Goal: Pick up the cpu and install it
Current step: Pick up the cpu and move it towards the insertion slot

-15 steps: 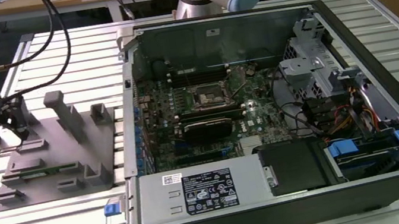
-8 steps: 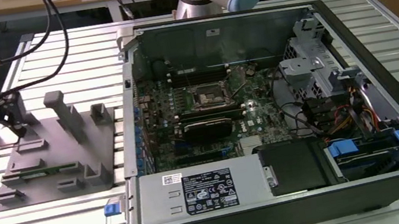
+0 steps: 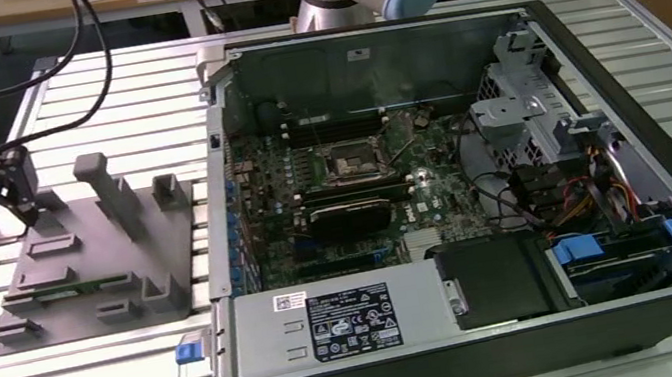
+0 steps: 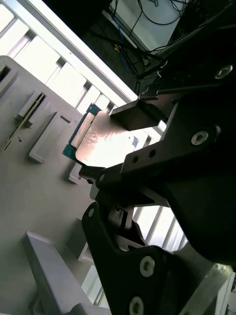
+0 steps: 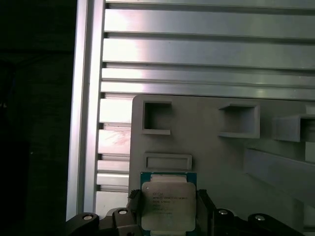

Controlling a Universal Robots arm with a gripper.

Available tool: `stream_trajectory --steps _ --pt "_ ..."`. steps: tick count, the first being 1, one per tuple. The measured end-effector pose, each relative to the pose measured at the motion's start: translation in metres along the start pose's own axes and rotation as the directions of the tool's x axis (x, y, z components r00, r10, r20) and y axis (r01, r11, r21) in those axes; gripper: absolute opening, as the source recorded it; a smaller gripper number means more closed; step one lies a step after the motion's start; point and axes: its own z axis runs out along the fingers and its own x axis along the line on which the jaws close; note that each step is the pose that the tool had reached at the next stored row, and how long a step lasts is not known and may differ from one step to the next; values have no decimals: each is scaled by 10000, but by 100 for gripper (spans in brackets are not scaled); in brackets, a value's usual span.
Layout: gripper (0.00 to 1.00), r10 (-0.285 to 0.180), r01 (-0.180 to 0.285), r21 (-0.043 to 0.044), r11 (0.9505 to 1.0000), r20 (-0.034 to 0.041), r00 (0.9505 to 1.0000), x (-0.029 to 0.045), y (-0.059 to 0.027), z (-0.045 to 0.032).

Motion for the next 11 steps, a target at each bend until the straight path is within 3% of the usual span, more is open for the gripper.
stream_trajectory --steps 11 --pt "54 0 0 1 10000 8 10000 6 20 -144"
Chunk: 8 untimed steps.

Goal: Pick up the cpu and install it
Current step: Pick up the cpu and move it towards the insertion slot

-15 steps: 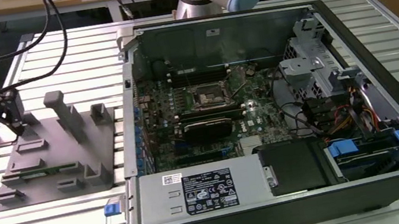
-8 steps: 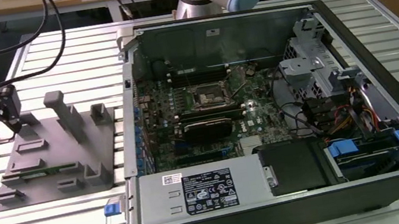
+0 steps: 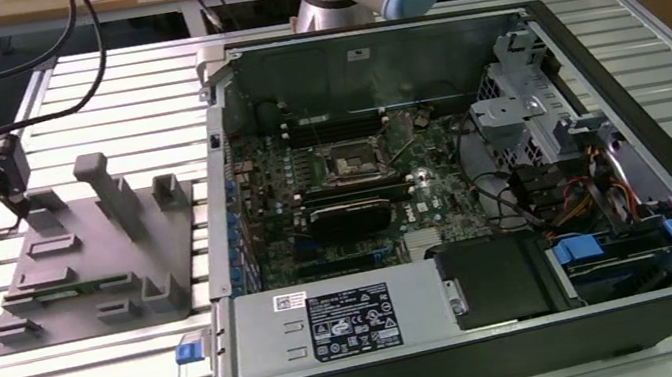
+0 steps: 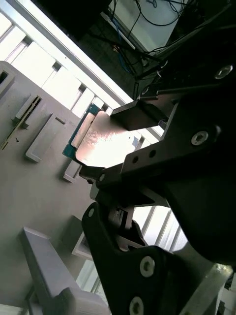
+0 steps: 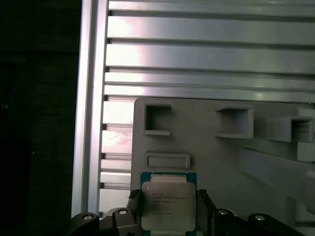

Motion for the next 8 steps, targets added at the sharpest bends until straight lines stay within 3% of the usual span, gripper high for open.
stream_trajectory --steps 8 --pt "54 0 0 1 10000 -1 10000 1 14 -105"
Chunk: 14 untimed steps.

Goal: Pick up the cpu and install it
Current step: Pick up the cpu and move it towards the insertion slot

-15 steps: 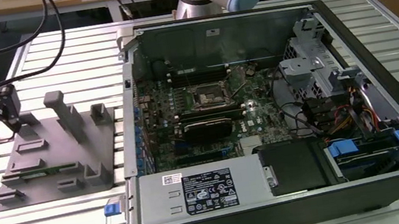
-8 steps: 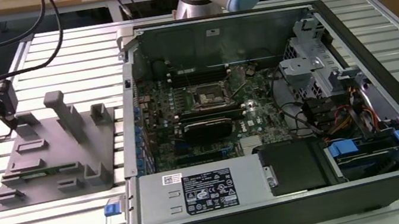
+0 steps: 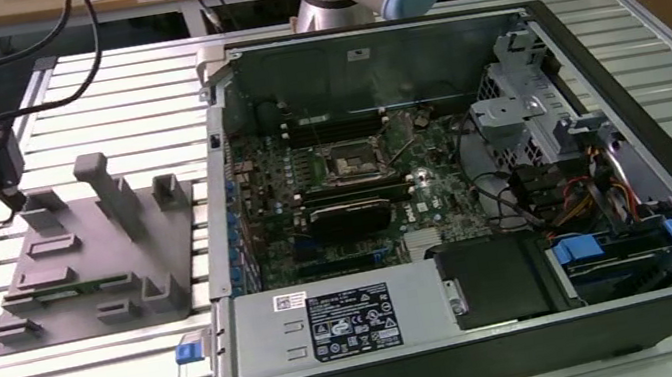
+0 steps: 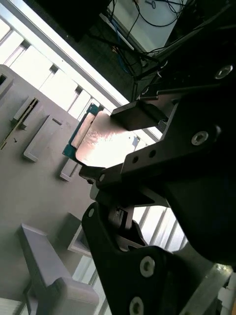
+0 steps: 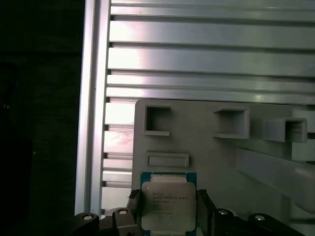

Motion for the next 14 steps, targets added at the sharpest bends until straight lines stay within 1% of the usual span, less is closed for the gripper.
stream_trajectory --steps 14 --pt "54 0 0 0 10000 0 10000 3 25 -236"
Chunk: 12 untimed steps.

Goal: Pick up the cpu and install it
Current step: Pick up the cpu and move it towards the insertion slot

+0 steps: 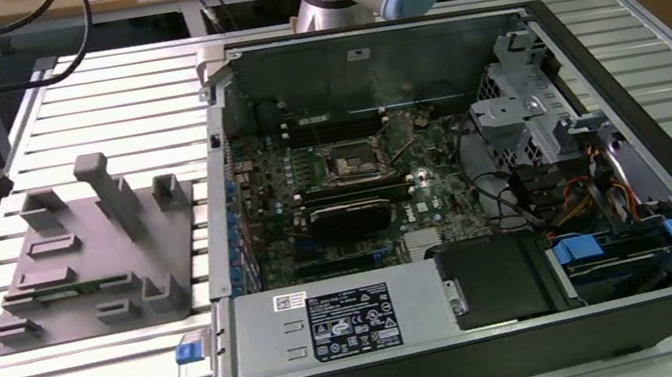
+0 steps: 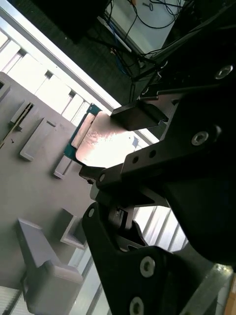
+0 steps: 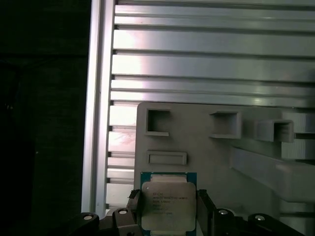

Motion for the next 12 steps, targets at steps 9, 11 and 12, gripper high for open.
stream_trajectory --steps 9,11,12 --pt "54 2 -2 0 10000 1 10000 1 22 -126" --pt "54 3 -3 0 10000 0 10000 2 27 -162" --pt "54 4 -4 -1 10000 1 10000 2 32 -180"
